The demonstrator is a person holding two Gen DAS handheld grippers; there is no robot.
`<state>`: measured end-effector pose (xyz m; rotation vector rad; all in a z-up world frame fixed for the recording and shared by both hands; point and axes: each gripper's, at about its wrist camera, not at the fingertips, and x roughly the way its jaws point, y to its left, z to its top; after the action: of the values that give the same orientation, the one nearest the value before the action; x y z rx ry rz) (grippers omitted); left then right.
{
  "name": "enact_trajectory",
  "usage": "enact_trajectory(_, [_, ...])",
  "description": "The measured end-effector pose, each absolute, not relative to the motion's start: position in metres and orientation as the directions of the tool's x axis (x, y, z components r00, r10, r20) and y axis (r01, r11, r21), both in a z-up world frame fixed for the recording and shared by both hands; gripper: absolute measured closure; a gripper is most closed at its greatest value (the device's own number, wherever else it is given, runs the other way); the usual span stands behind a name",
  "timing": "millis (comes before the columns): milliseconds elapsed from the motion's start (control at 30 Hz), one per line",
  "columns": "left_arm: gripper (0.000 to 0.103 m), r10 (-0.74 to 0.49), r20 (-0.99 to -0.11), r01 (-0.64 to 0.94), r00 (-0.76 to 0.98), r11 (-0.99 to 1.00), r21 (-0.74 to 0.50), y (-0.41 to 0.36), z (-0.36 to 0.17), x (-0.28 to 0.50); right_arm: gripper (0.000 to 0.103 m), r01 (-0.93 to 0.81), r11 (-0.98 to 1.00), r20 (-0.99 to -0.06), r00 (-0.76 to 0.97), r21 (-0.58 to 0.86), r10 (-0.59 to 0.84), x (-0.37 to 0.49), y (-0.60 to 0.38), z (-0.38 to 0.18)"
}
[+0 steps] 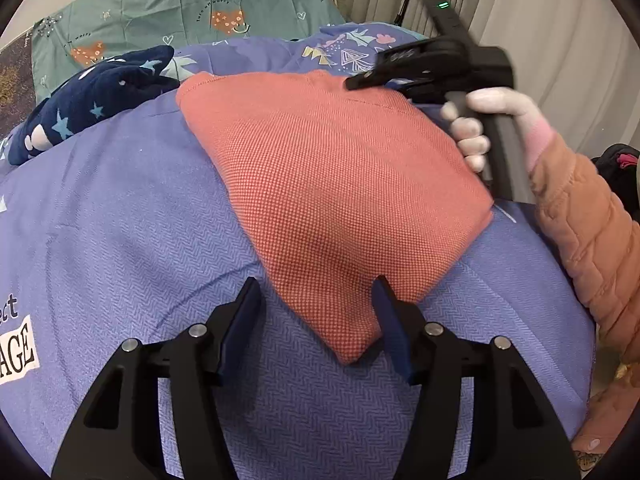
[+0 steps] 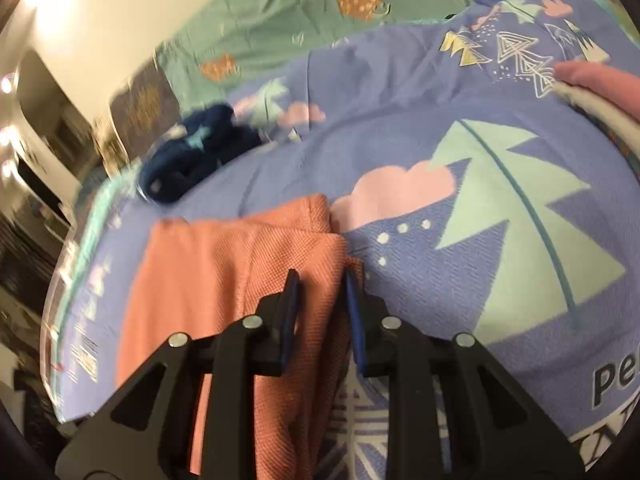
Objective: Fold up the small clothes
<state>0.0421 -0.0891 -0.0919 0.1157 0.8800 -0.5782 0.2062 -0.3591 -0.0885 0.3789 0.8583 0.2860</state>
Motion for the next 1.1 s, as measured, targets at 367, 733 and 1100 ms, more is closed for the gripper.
enact_trajectory(367, [0.038,-0.422,-0.754,0.517,0.503,0.846,-0.129,-0.089,-0.092,0.041,0.081,-0.219,0.892,-0.648,0.623,0.395,0.439,0.108,-0.336,-0.063])
enact_trajectory(733, [0.033,-0.405,-0.748,0.471,0.526,0.871,-0.140,-0.080,-0.082,0.029,0.082,-0.188,0.944,-0.670,0.667,0.271,0.325,0.041,-0.311,-0.064])
enact_trajectory(1100, [0.033,-0.371,-0.755,0.472,0.540,0.877,-0.093,-0.091,-0.077,0.010,0.071,-0.113,0.953,-0.723,0.628,0.282,0.288,0.008,-0.316,-0.087])
